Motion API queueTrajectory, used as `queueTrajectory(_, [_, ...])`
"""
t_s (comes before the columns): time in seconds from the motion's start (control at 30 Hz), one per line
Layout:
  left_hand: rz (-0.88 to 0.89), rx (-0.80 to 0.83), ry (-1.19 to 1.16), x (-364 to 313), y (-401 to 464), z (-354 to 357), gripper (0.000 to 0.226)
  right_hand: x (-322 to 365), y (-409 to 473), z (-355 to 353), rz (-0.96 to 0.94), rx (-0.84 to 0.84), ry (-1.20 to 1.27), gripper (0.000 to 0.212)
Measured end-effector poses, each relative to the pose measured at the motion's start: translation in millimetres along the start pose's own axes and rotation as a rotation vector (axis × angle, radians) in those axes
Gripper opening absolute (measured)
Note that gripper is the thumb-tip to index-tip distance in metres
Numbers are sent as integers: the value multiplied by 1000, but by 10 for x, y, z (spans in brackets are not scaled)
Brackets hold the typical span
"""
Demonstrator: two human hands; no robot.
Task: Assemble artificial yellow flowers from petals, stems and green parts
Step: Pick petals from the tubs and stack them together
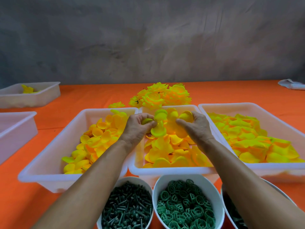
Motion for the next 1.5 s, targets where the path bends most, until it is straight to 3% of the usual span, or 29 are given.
queueTrajectory(0.17, [-5,-10,-38,-14,-5,-36,17,-13,-20,32,49,9,-19,35])
queueTrajectory(0.6, [-7,27,-35,5,-1,0,14,-237,-73,164,256,156,96,11])
queueTrajectory(0.87, [8,51,-29,-30,-9,35,15,-486,-47,117,301,220,-430,32])
queueTrajectory(1.0, [7,89,-37,-26,-18,63,19,-271,-10,119,104,185,-600,52])
queueTrajectory(1.03, [8,95,-37,-27,-18,69,20,-125,-7,141,-7,163,-567,46])
queueTrajectory(1.1, [14,99,-40,-29,-15,74,19,81,-38,176,-107,175,-272,32])
queueTrajectory(1.2, [31,101,-68,-39,-16,63,16,101,-178,361,65,382,240,32])
queueTrajectory(1.33, [46,117,-68,-49,-12,87,15,66,-303,562,170,580,334,35])
queueTrajectory(1.5, [35,73,-36,-45,1,66,11,-69,-244,489,304,480,481,5])
Point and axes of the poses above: each hand's wrist, its own y-axis towards the middle knuckle, its own z-axis out of the palm, x = y × z, the point moved 10 cm from there along y, towards the middle knuckle, and after that the axes turned 12 degrees about y, right-handed, at the moved point
